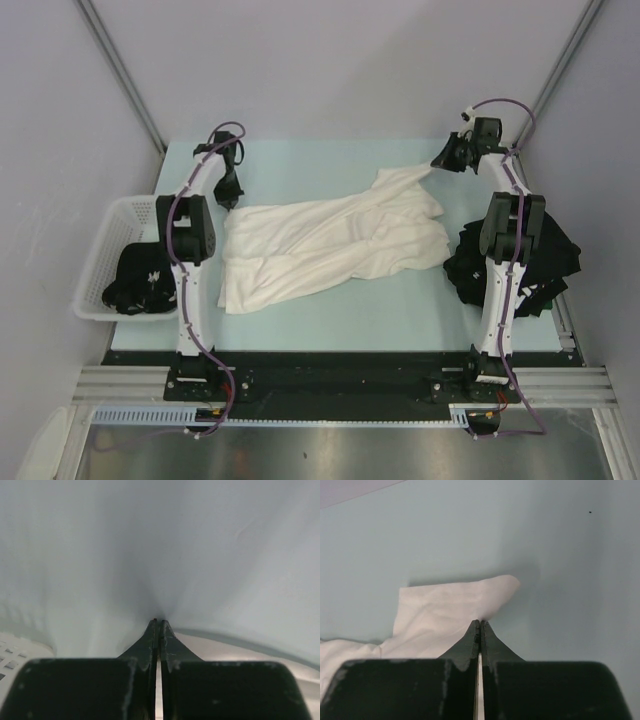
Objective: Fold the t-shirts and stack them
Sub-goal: Grap the side of the flattened tshirt furthest away from the robot with both arms, then fold the other side of the tshirt into a rectangle
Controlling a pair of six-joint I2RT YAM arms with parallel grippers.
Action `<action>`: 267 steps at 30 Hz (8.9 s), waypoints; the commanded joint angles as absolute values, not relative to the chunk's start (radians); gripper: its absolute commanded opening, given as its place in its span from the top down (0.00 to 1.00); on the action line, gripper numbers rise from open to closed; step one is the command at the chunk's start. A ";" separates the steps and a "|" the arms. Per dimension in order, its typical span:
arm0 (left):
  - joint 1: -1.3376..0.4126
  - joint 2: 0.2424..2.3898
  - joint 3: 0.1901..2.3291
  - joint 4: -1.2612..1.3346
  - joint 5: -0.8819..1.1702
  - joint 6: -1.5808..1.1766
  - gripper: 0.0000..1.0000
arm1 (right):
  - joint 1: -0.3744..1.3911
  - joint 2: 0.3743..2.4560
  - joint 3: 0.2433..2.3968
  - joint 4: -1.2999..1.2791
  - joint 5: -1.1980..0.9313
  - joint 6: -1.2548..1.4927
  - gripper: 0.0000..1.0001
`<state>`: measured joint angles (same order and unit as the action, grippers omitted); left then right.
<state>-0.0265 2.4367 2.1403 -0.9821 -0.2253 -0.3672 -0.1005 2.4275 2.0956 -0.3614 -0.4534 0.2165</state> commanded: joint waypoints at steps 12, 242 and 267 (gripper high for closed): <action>-0.018 2.112 2.069 -0.957 -0.276 -0.336 1.00 | -0.110 2.247 2.102 -0.328 -0.440 0.196 1.00; -0.258 1.844 1.528 -1.132 -0.109 -0.367 0.74 | -0.092 2.562 2.427 -0.689 -0.327 0.155 0.90; -0.265 1.802 1.470 -1.100 -0.086 -0.368 0.74 | -0.003 2.238 2.177 -0.661 -0.377 0.132 0.75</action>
